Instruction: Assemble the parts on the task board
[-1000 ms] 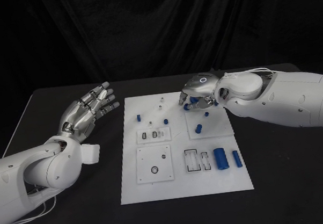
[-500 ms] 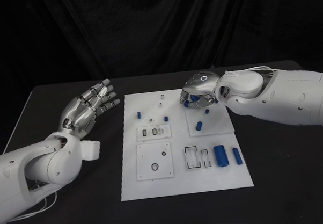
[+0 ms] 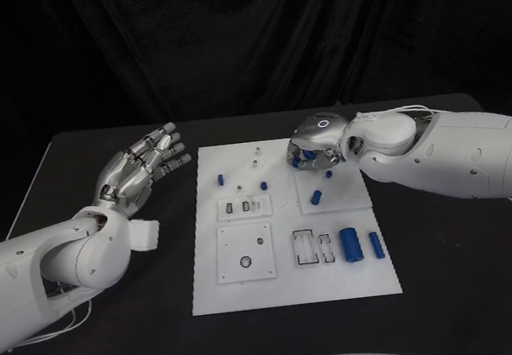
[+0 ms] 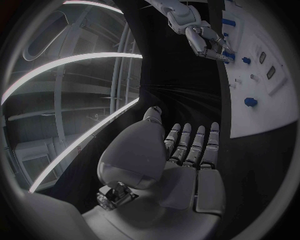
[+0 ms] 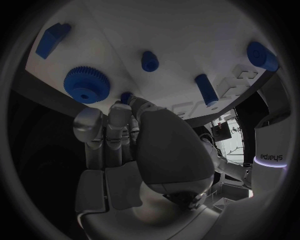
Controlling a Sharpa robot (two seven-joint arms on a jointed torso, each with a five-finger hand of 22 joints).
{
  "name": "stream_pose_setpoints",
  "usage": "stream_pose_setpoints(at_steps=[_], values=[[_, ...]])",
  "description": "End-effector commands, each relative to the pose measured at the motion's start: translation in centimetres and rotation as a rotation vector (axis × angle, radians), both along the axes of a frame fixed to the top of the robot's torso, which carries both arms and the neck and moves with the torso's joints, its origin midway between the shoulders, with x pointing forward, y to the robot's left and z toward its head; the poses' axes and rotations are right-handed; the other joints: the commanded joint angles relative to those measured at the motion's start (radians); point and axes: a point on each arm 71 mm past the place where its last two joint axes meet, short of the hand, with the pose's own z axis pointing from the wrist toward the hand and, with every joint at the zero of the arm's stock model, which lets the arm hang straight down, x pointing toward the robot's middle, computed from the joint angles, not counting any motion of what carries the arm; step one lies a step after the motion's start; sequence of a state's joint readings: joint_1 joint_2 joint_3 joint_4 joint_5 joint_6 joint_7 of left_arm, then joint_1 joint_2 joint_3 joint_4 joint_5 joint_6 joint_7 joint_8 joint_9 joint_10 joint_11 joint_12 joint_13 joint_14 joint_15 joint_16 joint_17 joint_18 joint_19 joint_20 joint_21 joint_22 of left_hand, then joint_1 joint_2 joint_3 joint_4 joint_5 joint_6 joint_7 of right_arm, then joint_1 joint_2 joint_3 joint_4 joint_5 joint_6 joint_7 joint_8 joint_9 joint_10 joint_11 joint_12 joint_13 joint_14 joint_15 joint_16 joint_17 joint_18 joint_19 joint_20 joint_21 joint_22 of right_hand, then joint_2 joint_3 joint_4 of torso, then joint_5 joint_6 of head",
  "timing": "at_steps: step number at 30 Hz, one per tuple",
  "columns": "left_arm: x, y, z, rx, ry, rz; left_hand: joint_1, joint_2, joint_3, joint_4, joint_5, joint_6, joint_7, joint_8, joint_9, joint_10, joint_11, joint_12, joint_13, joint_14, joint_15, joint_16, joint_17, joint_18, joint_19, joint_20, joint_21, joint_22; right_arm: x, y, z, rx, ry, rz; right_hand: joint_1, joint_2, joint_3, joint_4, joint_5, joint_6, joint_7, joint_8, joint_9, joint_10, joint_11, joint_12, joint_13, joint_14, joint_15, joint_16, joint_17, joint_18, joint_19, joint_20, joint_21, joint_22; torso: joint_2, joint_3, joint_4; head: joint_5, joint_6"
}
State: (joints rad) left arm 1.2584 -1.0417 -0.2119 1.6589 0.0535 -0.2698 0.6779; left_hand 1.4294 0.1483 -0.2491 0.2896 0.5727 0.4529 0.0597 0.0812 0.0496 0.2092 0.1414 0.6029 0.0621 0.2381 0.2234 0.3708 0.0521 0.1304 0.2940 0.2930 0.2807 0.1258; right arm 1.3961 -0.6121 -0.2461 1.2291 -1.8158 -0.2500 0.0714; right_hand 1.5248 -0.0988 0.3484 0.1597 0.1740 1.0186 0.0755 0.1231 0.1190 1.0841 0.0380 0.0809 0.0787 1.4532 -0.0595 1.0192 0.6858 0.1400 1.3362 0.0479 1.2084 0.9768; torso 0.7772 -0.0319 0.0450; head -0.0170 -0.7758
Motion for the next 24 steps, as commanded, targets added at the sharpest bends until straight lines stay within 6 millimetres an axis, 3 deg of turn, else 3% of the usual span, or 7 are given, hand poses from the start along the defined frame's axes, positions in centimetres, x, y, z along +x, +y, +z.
stream_pose_setpoints(at_steps=[1,7,13,20,24], values=[[-0.1,0.0,0.9,-0.045,-0.102,-0.001,0.010,0.001,0.004,0.001,0.006,0.002,0.008,0.006,0.001,0.004,0.002,-0.005,0.000,0.008,-0.001,0.005,0.001,-0.007,0.009,-0.001,0.007,0.001,0.0,-0.1,-0.4,0.005,-0.007,-0.006,0.013,-0.003,0.012,-0.004,0.007,0.012,0.000,0.009,0.007,0.018,-0.002,-0.004,-0.002,-0.003,-0.008,0.001,-0.002,-0.019,-0.006,-0.005,0.004,0.002,0.000,0.0002,-0.0004,0.003,-0.002],[-0.1,0.1,0.9,-0.043,-0.100,0.001,0.012,0.002,0.005,0.001,0.017,0.011,0.016,0.009,0.002,0.004,-0.003,-0.007,0.000,0.008,0.000,0.006,0.001,-0.009,0.010,-0.001,0.008,0.000,-0.1,-0.1,-0.1,0.036,-0.040,0.002,0.031,0.003,0.036,-0.025,0.001,0.037,0.010,0.022,0.027,0.057,-0.002,-0.003,-0.004,0.000,-0.010,0.009,0.010,-0.022,0.000,-0.008,0.012,0.020,0.000,0.0000,0.0002,0.005,-0.001],[-0.1,0.3,0.9,-0.041,-0.099,0.005,0.014,0.003,0.005,0.001,0.027,0.022,0.027,0.013,0.003,0.005,-0.010,-0.007,0.000,0.009,0.000,0.006,0.001,-0.011,0.010,-0.001,0.009,0.000,-0.5,0.4,0.7,0.071,-0.074,0.024,0.027,0.002,0.037,-0.028,-0.029,0.053,0.016,0.032,0.044,0.083,0.002,-0.005,-0.006,0.000,-0.008,0.010,0.011,-0.024,0.002,-0.006,0.017,0.030,0.000,0.0000,0.0002,0.015,0.002],[-0.1,0.6,0.8,-0.037,-0.096,0.013,0.016,0.003,0.006,0.001,0.036,0.038,0.036,0.019,0.005,0.006,-0.017,-0.007,0.000,0.009,0.001,0.007,0.001,-0.012,0.010,-0.002,0.010,0.000,-0.7,2.0,4.1,0.088,-0.127,0.067,0.017,-0.001,0.034,-0.021,-0.055,0.048,0.014,0.030,0.053,0.088,0.001,-0.013,-0.009,-0.001,-0.007,0.009,0.012,-0.024,0.002,-0.005,0.017,0.035,0.000,0.0000,-0.0015,0.029,-0.002],[-0.1,0.6,0.8,-0.037,-0.095,0.014,0.017,0.003,0.007,0.001,0.041,0.041,0.039,0.020,0.005,0.007,-0.019,-0.007,0.000,0.010,0.001,0.007,0.001,-0.012,0.011,-0.002,0.011,0.000,-0.6,3.1,5.4,0.091,-0.151,0.092,0.009,-0.004,0.031,-0.016,-0.064,0.041,0.008,0.026,0.058,0.087,-0.001,-0.016,-0.010,0.000,-0.008,0.011,0.015,-0.024,0.002,-0.005,0.017,0.037,-0.001,-0.0004,-0.0022,0.029,0.001]])
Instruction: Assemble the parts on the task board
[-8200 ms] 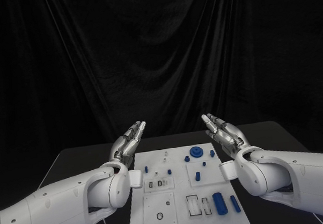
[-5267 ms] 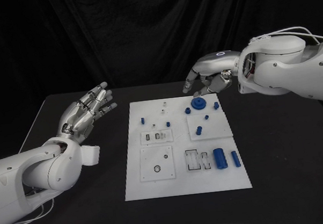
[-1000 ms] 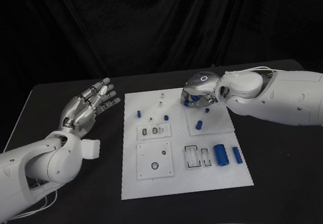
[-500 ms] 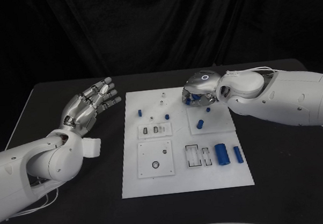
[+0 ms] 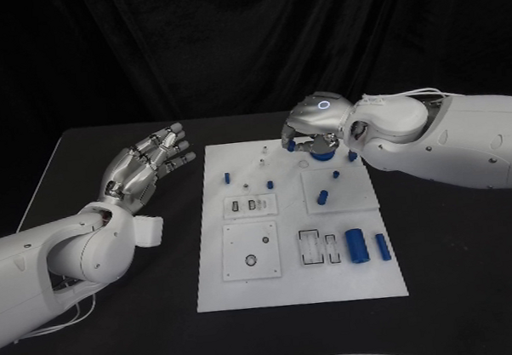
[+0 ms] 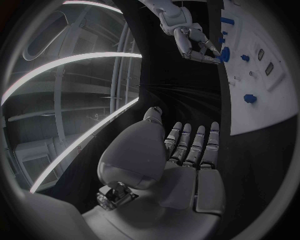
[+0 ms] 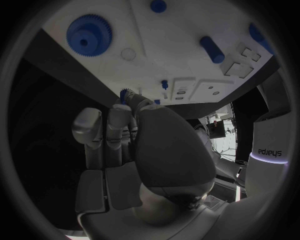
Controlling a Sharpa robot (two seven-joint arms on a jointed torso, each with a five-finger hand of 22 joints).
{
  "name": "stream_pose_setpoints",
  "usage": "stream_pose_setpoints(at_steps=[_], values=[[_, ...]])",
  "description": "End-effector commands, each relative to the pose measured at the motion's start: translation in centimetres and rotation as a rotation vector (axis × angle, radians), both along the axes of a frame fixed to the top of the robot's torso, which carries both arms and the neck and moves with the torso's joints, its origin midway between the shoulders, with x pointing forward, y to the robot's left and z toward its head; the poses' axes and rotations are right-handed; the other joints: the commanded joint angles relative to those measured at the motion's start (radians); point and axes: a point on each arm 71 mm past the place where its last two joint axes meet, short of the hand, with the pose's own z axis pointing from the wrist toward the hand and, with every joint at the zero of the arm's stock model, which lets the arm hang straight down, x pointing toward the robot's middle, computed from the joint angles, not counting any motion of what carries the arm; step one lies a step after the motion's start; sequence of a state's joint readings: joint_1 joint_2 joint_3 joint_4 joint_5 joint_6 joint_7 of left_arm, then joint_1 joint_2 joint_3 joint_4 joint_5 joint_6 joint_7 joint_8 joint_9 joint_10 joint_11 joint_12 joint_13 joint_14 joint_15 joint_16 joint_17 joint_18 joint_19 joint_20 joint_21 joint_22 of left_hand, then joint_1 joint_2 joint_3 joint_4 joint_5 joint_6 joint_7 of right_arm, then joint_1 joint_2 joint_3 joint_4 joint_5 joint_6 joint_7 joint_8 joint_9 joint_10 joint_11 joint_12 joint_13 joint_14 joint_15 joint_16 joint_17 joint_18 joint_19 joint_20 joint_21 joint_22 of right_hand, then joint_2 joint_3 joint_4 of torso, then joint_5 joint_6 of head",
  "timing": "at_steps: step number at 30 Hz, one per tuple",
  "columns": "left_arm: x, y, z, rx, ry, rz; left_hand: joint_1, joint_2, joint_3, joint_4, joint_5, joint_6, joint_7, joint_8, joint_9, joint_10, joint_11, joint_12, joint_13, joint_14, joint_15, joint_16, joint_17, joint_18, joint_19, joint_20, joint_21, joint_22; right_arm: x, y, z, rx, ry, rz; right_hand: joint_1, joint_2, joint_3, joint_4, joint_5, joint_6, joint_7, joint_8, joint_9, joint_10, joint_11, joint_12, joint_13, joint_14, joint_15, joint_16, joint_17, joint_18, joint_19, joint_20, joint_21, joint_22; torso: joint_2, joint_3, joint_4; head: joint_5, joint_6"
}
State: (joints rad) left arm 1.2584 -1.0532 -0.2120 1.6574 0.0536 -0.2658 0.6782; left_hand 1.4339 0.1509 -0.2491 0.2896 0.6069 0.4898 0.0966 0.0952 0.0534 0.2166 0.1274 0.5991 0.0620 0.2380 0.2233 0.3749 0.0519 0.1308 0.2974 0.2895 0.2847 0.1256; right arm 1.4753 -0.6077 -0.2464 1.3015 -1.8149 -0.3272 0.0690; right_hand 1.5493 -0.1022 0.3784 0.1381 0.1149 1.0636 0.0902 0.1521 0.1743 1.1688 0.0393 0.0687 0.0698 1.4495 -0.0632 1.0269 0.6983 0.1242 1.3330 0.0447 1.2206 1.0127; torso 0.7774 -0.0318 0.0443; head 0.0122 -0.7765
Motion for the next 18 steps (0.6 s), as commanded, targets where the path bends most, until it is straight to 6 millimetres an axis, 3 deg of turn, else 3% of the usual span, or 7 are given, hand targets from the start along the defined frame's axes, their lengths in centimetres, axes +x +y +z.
stream_pose_setpoints(at_steps=[1,13,18], values=[[-0.1,0.0,0.8,-0.038,-0.095,0.005,0.012,0.000,0.007,0.001,0.007,0.005,0.002,0.006,0.002,-0.001,-0.005,-0.003,0.000,0.010,0.001,0.003,0.001,-0.013,0.007,0.002,0.007,0.000,0.1,0.7,0.8,0.019,-0.034,0.009,-0.016,-0.001,0.001,0.006,-0.005,-0.004,-0.007,-0.003,0.002,0.003,-0.002,-0.004,-0.001,0.004,-0.004,0.004,0.003,-0.008,0.005,-0.002,0.005,0.001,-0.001,-0.0007,-0.0020,0.000,0.003],[0.2,-0.4,0.7,-0.042,-0.093,-0.004,0.013,0.000,0.007,0.001,0.011,0.005,0.002,0.007,0.002,-0.001,-0.005,-0.004,0.000,0.010,0.001,0.003,0.001,-0.013,0.007,0.002,0.007,0.000,1.3,2.8,-0.8,-0.005,-0.017,0.023,-0.021,-0.004,0.000,0.009,-0.002,-0.011,-0.002,-0.007,0.006,-0.003,0.002,-0.007,-0.003,0.005,-0.003,0.009,0.011,-0.010,0.008,-0.002,0.010,0.011,0.001,-0.0023,0.0015,-0.001,0.009],[0.2,-0.5,0.7,-0.043,-0.094,-0.007,0.015,0.000,0.008,0.001,0.015,0.001,-0.002,0.006,0.001,-0.002,-0.002,-0.006,0.000,0.009,0.001,0.003,0.001,-0.013,0.007,0.002,0.007,-0.001,1.8,3.7,-1.3,-0.001,-0.022,0.027,-0.022,-0.006,0.000,0.009,-0.001,-0.013,0.000,-0.008,0.008,-0.004,0.005,-0.007,-0.003,0.006,-0.002,0.010,0.012,-0.010,0.009,-0.002,0.010,0.013,0.003,-0.0014,0.0050,-0.004,0.012]])
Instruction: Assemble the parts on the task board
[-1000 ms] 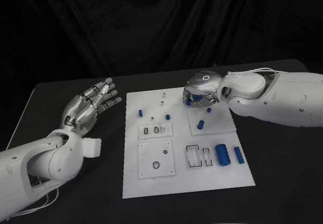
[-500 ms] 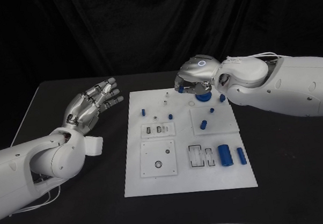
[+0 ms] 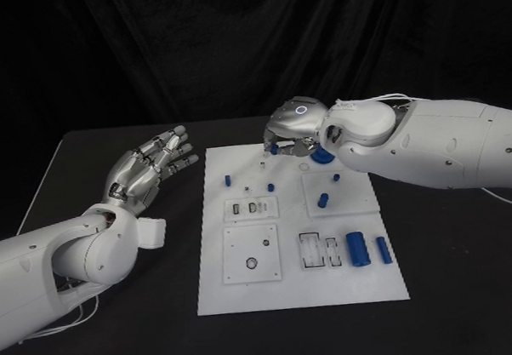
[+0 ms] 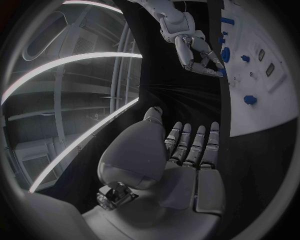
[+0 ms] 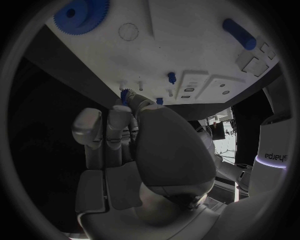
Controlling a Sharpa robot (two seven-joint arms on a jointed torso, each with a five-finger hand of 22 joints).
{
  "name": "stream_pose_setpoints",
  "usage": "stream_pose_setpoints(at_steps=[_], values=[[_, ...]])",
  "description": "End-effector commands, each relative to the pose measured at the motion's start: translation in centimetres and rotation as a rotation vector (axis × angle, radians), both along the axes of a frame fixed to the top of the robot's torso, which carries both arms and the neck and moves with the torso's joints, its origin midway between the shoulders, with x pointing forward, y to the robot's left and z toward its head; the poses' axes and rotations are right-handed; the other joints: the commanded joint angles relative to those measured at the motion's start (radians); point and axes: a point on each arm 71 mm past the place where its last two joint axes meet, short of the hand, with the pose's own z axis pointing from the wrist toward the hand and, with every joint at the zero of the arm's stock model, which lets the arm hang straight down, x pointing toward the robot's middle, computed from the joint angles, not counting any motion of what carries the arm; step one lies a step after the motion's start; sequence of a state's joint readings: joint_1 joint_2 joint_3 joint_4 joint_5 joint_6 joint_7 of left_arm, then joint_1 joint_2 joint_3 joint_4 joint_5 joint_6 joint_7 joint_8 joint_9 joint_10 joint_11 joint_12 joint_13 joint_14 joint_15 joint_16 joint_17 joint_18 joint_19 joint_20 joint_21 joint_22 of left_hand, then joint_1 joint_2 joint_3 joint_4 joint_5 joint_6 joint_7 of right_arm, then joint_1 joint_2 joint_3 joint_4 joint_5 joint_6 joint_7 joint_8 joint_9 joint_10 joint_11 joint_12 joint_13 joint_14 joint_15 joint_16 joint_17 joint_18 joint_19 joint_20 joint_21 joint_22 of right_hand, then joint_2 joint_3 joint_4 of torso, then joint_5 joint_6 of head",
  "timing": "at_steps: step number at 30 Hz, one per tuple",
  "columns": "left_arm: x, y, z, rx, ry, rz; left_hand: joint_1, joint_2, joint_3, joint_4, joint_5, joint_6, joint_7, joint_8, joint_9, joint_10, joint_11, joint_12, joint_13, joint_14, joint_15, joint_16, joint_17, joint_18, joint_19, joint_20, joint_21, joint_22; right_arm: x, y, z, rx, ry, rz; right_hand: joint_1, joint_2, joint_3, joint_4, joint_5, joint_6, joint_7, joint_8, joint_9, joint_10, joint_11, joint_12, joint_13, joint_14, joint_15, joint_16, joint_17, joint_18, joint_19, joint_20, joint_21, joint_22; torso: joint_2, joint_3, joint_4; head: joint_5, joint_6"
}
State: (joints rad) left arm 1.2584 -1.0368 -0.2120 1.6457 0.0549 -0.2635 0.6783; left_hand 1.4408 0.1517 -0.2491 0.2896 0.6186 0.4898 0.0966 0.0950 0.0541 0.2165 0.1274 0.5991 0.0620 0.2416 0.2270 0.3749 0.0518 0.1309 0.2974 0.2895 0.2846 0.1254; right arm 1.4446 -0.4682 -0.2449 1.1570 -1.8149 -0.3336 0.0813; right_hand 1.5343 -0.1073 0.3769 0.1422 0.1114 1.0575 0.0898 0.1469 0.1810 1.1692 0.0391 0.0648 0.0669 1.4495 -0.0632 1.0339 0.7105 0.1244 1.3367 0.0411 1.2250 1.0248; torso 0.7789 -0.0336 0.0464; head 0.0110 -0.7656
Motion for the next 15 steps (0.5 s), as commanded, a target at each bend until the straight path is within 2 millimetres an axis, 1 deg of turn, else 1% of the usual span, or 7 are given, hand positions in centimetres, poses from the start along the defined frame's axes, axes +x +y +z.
stream_pose_setpoints(at_steps=[1,3,6,9,11,14,15], values=[[-0.06,-0.09,0.80,-0.042,-0.093,-0.001,0.008,-0.001,0.008,0.001,0.004,-0.001,-0.004,0.006,0.000,-0.002,-0.001,-0.006,0.000,0.005,-0.003,0.003,0.001,-0.014,0.007,0.002,0.007,-0.001,0.28,0.32,-0.03,0.016,-0.023,0.011,-0.006,-0.001,0.001,0.005,0.003,-0.007,0.000,-0.003,0.001,-0.005,0.005,-0.003,0.000,0.006,-0.002,0.005,0.003,-0.011,0.006,0.002,0.008,0.004,0.001,0.0001,0.0031,-0.003,0.001],[-0.05,-0.11,0.79,-0.042,-0.093,-0.002,0.009,-0.001,0.008,0.001,0.004,-0.003,-0.007,0.006,-0.001,-0.002,0.001,-0.007,0.000,0.005,-0.003,0.002,0.001,-0.014,0.007,0.002,0.007,-0.001,0.49,0.46,-0.05,0.018,-0.028,0.005,-0.006,-0.001,0.001,0.004,0.004,-0.007,0.000,-0.003,0.002,-0.005,0.004,-0.003,0.000,0.006,-0.002,0.005,0.004,-0.012,0.008,0.002,0.010,0.007,0.001,0.0003,0.0025,-0.002,-0.002],[-0.04,-0.16,0.79,-0.043,-0.093,-0.003,0.009,-0.001,0.008,0.001,0.004,-0.003,-0.007,0.006,-0.001,-0.002,0.001,-0.007,0.000,0.005,-0.003,0.002,0.001,-0.014,0.007,0.002,0.007,-0.001,0.78,0.51,0.01,0.024,-0.037,-0.009,-0.006,-0.003,0.001,0.004,0.003,-0.007,0.000,-0.003,0.002,-0.006,0.005,-0.004,-0.001,0.006,-0.002,0.006,0.004,-0.012,0.007,0.002,0.009,0.007,0.001,0.0017,0.0019,-0.002,-0.005],[-0.04,-0.23,0.79,-0.044,-0.092,-0.006,0.009,-0.002,0.008,0.001,0.004,-0.005,-0.011,0.006,-0.001,-0.002,0.004,-0.006,0.000,0.005,-0.003,0.002,0.001,-0.014,0.007,0.002,0.007,-0.001,1.01,0.47,0.20,0.040,-0.054,-0.023,-0.011,-0.007,-0.001,0.008,-0.001,-0.004,0.007,-0.003,0.007,-0.011,0.013,-0.003,-0.001,0.006,0.003,0.005,0.003,-0.013,0.009,0.004,0.012,0.013,0.002,0.0024,0.0030,-0.002,-0.003],[-0.03,-0.24,0.78,-0.045,-0.092,-0.006,0.009,-0.002,0.008,0.001,0.004,-0.005,-0.011,0.006,-0.001,-0.002,0.004,-0.006,0.000,0.005,-0.003,0.002,0.001,-0.014,0.007,0.002,0.007,-0.001,1.13,0.47,0.34,0.052,-0.066,-0.032,-0.010,-0.007,0.000,0.007,-0.002,-0.003,0.008,-0.002,0.008,-0.009,0.014,-0.003,0.000,0.006,0.004,0.006,0.004,-0.013,0.009,0.005,0.013,0.014,0.003,0.0026,0.0041,-0.002,-0.002],[0.01,-0.26,0.77,-0.045,-0.092,-0.007,0.009,-0.002,0.008,0.001,0.004,-0.005,-0.011,0.006,-0.001,-0.002,0.004,-0.006,0.000,0.005,-0.003,0.002,0.001,-0.014,0.007,0.002,0.007,-0.001,1.22,0.48,0.47,0.063,-0.077,-0.041,-0.010,-0.007,0.000,0.007,-0.002,-0.002,0.009,-0.002,0.009,-0.009,0.015,-0.002,0.000,0.007,0.005,0.008,0.007,-0.014,0.010,0.005,0.015,0.017,0.006,0.0025,0.0078,-0.008,-0.001],[0.02,-0.26,0.76,-0.046,-0.091,-0.007,0.009,-0.002,0.008,0.001,0.004,-0.005,-0.011,0.006,-0.001,-0.002,0.004,-0.006,0.000,0.005,-0.003,0.002,0.001,-0.014,0.007,0.002,0.007,-0.001,1.24,0.50,0.49,0.064,-0.078,-0.043,-0.010,-0.007,0.000,0.007,-0.002,-0.002,0.009,-0.002,0.009,-0.008,0.015,-0.002,0.000,0.007,0.005,0.007,0.007,-0.014,0.010,0.006,0.015,0.018,0.005,0.0022,0.0073,-0.009,0.000]])
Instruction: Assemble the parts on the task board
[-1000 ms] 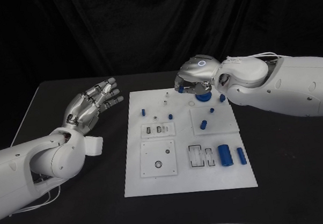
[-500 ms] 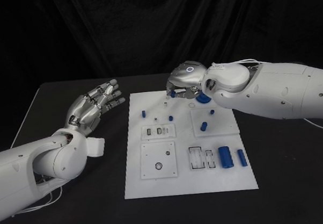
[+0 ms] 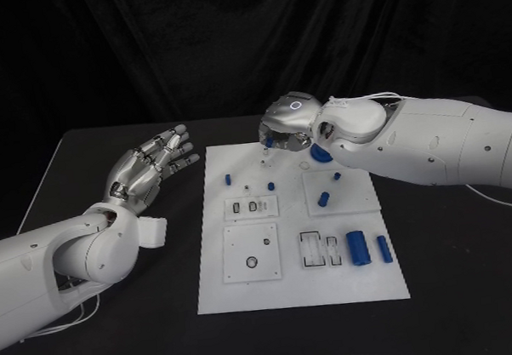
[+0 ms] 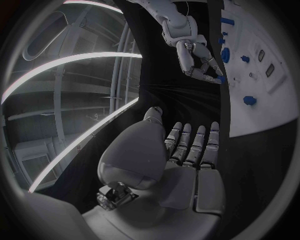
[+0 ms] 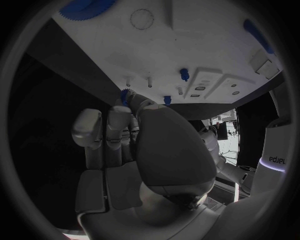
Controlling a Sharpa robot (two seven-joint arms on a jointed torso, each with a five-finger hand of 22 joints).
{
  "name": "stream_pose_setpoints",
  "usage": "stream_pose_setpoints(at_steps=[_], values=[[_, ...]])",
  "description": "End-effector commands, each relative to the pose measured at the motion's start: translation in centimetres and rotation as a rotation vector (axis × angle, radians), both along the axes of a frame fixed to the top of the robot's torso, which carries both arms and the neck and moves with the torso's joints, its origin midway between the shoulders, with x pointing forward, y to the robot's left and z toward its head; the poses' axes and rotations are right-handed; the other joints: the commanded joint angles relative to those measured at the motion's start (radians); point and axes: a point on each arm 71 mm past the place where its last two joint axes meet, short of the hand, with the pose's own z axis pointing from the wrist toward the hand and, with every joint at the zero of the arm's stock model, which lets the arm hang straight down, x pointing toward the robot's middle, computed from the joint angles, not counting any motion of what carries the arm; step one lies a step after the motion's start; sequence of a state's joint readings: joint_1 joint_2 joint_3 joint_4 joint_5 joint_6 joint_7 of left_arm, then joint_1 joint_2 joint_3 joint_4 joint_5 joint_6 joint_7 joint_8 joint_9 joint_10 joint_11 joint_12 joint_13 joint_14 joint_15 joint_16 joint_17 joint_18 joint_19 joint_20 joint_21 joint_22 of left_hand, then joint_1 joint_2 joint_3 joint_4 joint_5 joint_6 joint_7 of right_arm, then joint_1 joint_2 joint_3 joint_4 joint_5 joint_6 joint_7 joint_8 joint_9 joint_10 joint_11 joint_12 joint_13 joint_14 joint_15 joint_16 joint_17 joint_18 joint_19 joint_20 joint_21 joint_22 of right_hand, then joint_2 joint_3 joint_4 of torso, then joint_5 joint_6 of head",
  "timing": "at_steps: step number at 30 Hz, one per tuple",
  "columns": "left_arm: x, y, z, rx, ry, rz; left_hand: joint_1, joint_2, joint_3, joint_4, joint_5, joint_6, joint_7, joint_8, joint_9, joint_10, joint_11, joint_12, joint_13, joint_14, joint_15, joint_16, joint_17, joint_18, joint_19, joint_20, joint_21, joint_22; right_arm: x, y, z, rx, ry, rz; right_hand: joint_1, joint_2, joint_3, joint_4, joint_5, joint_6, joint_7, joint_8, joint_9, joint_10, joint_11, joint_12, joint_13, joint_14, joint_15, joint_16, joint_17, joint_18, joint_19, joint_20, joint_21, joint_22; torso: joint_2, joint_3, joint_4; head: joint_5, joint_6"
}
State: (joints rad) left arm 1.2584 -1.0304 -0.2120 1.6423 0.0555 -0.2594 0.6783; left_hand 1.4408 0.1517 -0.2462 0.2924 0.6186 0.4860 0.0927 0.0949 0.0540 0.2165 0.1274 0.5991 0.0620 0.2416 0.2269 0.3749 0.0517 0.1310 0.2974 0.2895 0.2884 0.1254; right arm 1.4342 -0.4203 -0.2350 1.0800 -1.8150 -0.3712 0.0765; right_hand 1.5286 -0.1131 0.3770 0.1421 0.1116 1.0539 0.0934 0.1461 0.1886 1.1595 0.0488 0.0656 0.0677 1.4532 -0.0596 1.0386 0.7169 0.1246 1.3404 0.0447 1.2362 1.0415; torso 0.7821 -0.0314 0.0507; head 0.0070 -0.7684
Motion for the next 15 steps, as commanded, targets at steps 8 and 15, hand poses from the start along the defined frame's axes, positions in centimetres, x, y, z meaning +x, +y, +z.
stream_pose_setpoints(at_steps=[8,15], values=[[-0.06,-0.09,0.79,-0.045,-0.091,-0.003,0.010,-0.001,0.006,-0.002,0.005,-0.001,-0.008,0.006,-0.001,-0.002,0.004,-0.007,-0.001,0.005,-0.003,0.002,0.001,-0.015,0.007,0.002,0.004,-0.001,0.23,0.18,0.26,0.038,-0.040,-0.025,-0.004,-0.004,0.000,0.007,-0.005,0.000,0.005,-0.003,0.003,-0.001,0.007,-0.004,-0.001,0.002,0.003,0.001,-0.002,-0.016,0.008,0.004,0.007,0.007,0.002,0.0000,-0.0015,-0.007,0.001],[-0.06,-0.10,0.79,-0.045,-0.091,-0.003,0.010,-0.001,0.006,-0.002,0.005,-0.001,-0.008,0.006,-0.001,-0.002,0.005,-0.007,0.000,0.005,-0.003,0.003,0.001,-0.015,0.007,0.002,0.004,-0.001,0.40,0.42,-0.05,0.036,-0.036,-0.029,-0.006,-0.005,0.001,0.008,-0.009,-0.003,0.006,-0.005,0.004,-0.005,0.009,-0.005,-0.002,0.002,0.005,0.001,-0.003,-0.022,0.021,0.005,0.026,0.039,0.000,0.0002,0.0007,-0.013,0.001]])
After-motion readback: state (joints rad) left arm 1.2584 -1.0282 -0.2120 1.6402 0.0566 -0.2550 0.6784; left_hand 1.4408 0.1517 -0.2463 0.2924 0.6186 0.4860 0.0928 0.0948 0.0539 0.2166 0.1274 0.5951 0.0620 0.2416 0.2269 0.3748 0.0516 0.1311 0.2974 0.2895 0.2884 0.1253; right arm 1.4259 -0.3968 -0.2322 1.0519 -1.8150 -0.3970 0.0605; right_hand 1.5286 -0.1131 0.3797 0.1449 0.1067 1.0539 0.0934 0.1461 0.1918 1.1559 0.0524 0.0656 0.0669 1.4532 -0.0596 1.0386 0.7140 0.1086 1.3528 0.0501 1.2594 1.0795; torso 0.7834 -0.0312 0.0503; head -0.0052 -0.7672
